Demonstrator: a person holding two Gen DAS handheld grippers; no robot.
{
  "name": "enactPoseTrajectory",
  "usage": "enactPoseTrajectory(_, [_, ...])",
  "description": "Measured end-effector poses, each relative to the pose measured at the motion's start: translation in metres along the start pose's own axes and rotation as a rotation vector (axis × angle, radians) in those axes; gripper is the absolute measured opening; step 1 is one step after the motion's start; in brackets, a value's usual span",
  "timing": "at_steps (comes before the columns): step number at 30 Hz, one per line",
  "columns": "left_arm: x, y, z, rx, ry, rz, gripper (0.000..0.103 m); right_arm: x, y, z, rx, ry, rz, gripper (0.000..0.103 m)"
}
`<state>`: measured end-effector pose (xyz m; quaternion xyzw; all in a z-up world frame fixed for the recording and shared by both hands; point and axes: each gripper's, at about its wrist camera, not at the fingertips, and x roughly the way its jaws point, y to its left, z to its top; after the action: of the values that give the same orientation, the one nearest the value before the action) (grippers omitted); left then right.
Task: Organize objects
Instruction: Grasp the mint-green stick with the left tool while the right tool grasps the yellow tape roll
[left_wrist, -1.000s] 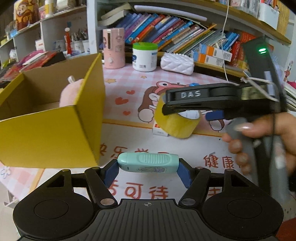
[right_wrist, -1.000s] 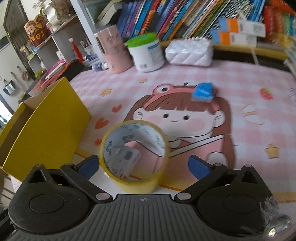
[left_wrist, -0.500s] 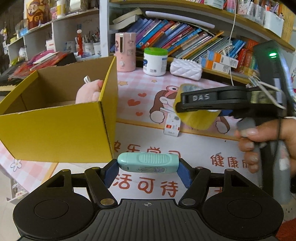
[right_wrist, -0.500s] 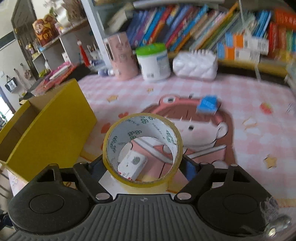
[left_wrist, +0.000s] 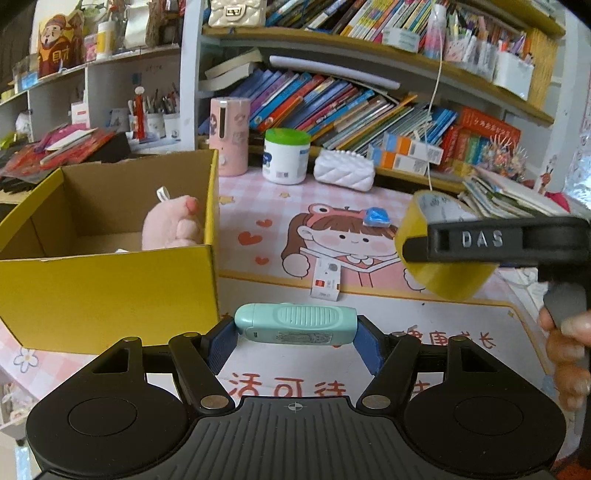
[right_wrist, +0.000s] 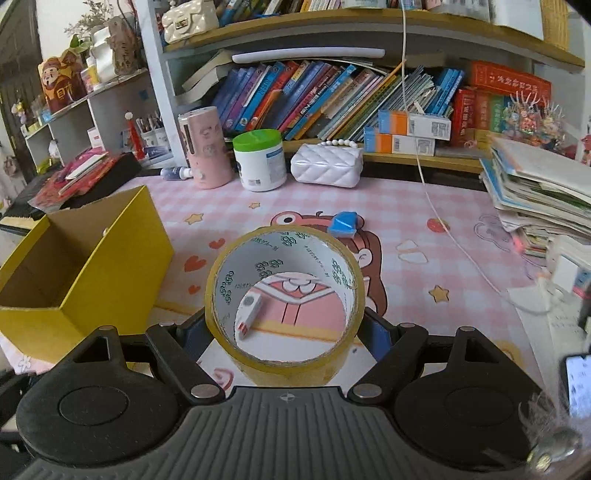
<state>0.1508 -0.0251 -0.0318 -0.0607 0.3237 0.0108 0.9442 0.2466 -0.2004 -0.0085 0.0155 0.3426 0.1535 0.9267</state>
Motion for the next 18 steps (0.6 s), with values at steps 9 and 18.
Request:
enactPoseTrajectory(9, [-0.035, 0.040, -0.014, -0.022, -0.017, -0.010, 0.068, -0.027, 0.051, -0.029, -0.032, 0.023, -0.022, 0.080])
enactPoseTrajectory(18, [-0.072, 0.094, -0.032, -0.104, -0.022, 0.038, 0.068, -0.045, 0.108, -0.059, -0.092, 0.071, -0.012, 0.080])
